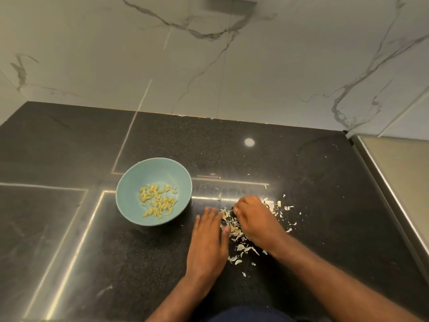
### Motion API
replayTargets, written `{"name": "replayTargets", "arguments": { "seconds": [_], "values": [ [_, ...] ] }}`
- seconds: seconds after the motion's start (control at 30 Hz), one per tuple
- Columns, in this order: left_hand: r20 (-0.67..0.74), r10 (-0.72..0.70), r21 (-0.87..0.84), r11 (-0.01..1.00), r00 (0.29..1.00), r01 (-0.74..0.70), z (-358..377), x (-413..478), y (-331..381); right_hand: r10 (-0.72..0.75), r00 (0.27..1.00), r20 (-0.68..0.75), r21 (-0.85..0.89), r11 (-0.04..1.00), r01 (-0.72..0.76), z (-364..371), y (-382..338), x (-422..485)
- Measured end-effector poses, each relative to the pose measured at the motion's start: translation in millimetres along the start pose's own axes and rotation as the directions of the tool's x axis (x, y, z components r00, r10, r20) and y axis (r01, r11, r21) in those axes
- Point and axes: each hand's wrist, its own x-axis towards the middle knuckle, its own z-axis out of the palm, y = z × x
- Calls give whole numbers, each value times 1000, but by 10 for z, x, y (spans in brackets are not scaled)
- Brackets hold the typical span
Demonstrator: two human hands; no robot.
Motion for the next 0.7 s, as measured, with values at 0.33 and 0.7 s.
{"name": "replayTargets", "arguments": {
  "seconds": [0.33, 0.7],
  "values": [
    [-188, -31, -322, 946, 982, -32, -104, -16, -61, 414, 885, -211, 279, 894, -351, -458, 272, -439],
    [-99, 141, 3, 990, 985, -142, 31, 20, -88, 205, 971, -124, 84, 977, -196, -20, 17, -542]
  ]
}}
